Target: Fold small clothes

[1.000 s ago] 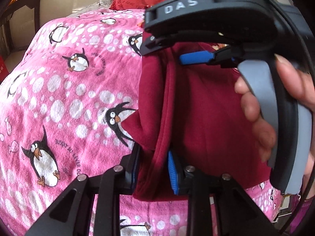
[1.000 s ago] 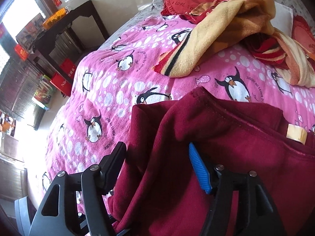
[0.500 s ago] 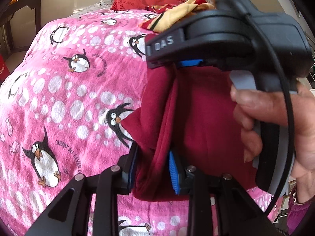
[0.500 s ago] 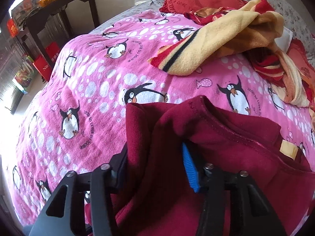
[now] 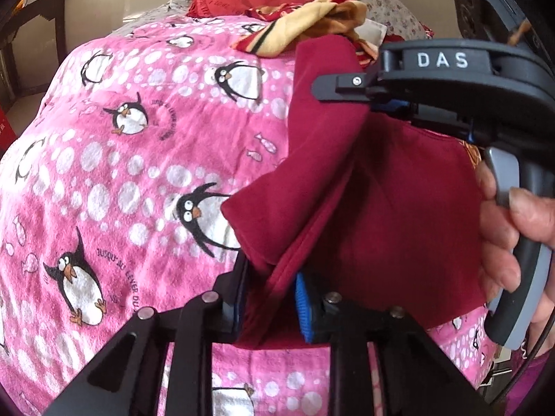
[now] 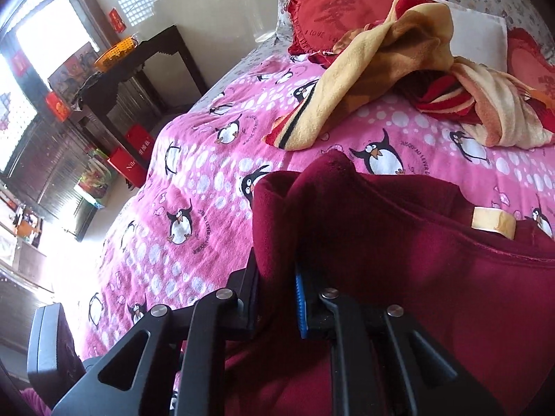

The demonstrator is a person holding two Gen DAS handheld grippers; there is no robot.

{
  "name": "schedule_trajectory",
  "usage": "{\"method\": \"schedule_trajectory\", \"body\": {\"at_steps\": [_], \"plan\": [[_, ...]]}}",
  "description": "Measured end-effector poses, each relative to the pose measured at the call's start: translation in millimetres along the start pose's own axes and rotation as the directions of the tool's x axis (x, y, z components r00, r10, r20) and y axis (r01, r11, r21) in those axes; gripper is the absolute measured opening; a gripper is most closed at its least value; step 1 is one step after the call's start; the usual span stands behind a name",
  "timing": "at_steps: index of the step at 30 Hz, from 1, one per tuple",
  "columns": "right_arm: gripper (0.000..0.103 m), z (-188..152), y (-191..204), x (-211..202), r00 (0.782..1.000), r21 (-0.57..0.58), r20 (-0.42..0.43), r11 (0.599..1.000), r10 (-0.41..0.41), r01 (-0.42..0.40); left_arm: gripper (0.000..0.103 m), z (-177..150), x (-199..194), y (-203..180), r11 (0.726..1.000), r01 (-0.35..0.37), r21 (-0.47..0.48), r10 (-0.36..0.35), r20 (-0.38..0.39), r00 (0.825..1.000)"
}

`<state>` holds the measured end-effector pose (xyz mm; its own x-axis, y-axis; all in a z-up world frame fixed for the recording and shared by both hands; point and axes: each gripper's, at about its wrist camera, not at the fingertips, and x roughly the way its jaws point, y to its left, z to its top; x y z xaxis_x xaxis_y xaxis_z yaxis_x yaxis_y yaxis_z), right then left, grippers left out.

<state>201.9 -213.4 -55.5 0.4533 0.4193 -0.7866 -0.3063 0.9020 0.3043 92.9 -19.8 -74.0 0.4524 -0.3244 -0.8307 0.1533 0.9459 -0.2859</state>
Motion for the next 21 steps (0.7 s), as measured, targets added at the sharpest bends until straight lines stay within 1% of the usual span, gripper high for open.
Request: {"method": "schedule_trajectory", "body": {"at_steps": [1, 3, 7, 11, 15, 21], "plan": [[0.001, -1.5, -1.9, -3.9, 1.000, 0.002, 0.006, 1.000, 0.002, -0.002, 0.020, 1.1, -4.8, -5.1, 1.000, -0.004, 0.022, 0.003, 0.011, 1.000], [0.001, -2.9, -7.4, -15.7, 1.000, 0.005, 0.025, 1.000, 0.000, 0.000, 0.018, 4.2, -14.0, -13.3, 0.999, 0.020, 0.043, -0.021, 0.018, 1.000], [0.000, -6.3, -22.9, -44.1, 0.998, 0.028, 0.063, 1.000, 0.005, -0.007, 0.018, 14.0, -34.2, -35.7, 0.993, 0.090, 0.073, -0.093, 0.029, 0.995], [0.000, -10.5, -43.1, -76.7, 0.994, 0.048, 0.107, 0.999, -0.008, 0.003, 0.018, 22.8, -47.0, -70.2, 0.983, 0.115, 0.146, -0.123, 0.046, 0.991], [0.000, -18.2, -69.8, -107.9, 0.990, 0.080, 0.138, 0.996, -0.042, 0.031, 0.018, 22.7, -48.6, -121.4, 0.962, 0.141, 0.232, -0.155, 0.041, 0.987], [0.000, -41.8, -123.0, -153.6, 0.978, 0.155, 0.180, 0.985, -0.107, 0.079, 0.018, 13.2, -38.6, -199.5, 0.917, 0.190, 0.350, -0.208, 0.016, 0.978]]}}
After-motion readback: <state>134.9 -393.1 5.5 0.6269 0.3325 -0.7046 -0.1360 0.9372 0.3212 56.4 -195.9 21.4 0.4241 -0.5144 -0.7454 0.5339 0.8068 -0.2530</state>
